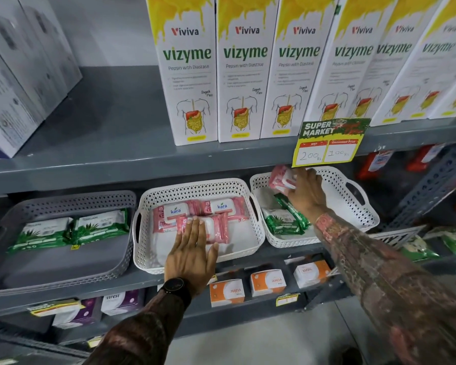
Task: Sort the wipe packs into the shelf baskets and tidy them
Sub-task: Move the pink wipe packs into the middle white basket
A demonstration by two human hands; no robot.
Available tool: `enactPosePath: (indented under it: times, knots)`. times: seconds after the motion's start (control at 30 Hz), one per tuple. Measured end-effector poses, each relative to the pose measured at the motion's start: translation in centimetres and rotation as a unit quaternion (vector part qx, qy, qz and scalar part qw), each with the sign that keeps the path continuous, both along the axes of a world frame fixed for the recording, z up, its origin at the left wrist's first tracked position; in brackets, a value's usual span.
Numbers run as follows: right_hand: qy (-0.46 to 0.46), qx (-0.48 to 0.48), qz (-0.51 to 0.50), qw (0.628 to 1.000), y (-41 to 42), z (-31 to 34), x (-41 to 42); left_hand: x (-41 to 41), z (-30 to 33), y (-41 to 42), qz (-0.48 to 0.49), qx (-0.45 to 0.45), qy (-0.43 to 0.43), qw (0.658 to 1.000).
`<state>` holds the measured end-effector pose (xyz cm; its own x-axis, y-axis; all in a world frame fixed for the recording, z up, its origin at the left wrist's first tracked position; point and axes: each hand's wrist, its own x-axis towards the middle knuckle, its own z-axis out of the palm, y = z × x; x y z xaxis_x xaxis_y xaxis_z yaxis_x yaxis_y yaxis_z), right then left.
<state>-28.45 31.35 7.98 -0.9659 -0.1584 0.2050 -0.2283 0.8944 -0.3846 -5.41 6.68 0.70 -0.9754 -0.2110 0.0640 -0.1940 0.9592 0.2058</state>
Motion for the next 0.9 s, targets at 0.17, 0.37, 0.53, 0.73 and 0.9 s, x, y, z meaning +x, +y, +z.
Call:
enactPosePath:
  times: [0.17,0.37,0.53,0.73,0.9]
  knots:
    - [0.056,-0.11,0.11,0.986,-4.9,2.6,6.2,0.2,0.0,0.1,0.007,0.001,0.004,1.0]
    - [-0.01,-0.009,0.226,0.974,-8.7,0.3,10.5,0.3,-0.3,0.1,0.017,0.008,-0.006,1.0]
    - [-0.04,0.082,0.23,0.969,-9.2,-2.7,10.7,0.3,-0.2,0.1,0.016,0.003,-0.008,1.0]
    - [-0.05,0.004,0.236,0.97,-7.5,-2.1,10.7,0.2,-0.4,0.1,0.017,0.006,-0.005,1.0]
    - [-0.044,-0.096,0.117,0.987,-2.9,0.1,7.4,0.1,-0.2,0.2,0.011,-0.004,-0.005,1.0]
